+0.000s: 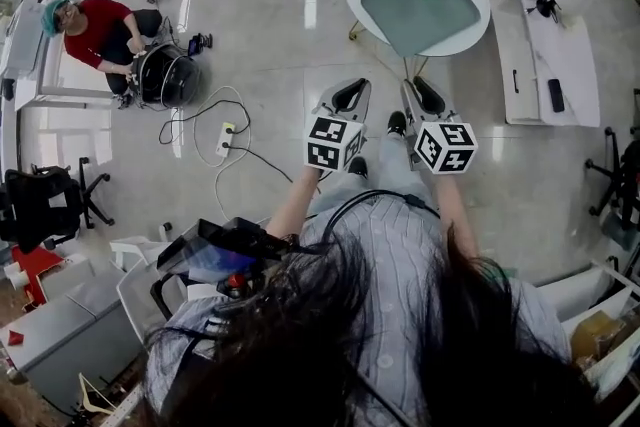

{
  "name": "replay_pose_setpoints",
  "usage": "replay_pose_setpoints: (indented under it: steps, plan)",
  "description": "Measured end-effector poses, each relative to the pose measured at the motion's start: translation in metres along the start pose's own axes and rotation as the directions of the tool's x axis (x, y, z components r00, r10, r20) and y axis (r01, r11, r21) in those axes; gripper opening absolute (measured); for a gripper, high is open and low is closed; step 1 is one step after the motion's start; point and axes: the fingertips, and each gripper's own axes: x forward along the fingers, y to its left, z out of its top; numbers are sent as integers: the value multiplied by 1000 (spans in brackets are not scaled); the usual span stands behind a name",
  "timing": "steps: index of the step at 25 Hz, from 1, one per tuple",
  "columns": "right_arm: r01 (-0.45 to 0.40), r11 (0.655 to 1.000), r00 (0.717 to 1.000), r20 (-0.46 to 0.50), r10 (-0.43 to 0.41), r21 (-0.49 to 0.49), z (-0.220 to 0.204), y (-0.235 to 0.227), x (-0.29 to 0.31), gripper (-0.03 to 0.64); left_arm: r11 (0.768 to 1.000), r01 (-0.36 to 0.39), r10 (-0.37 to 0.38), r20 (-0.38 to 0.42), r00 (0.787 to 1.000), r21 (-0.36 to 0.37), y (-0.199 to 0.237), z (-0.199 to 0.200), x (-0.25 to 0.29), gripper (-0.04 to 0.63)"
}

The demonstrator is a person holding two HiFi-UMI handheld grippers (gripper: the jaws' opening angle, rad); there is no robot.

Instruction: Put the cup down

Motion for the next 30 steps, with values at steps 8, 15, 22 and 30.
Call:
replay_pose_setpoints:
  steps: [8, 15, 22, 30]
  plan:
    - [-18, 1000, 999, -47, 17, -20, -13, 10, -21, 109, 1000, 23, -23, -4, 1000, -20, -24, -13, -12, 26]
    - [-46, 998, 995, -87, 43, -33, -28, 7, -44, 103, 999, -2, 2, 2, 1000, -49, -40, -21, -18, 27]
    - [-57, 998, 994, -92, 54, -28, -40, -14, -98, 97, 998, -47, 48, 23, 999, -48, -81, -18, -16, 28]
    - [-75, 991, 993, -101, 64, -114, -51, -36, -159, 95, 993, -98, 103, 80, 991, -66, -144, -24, -31, 27]
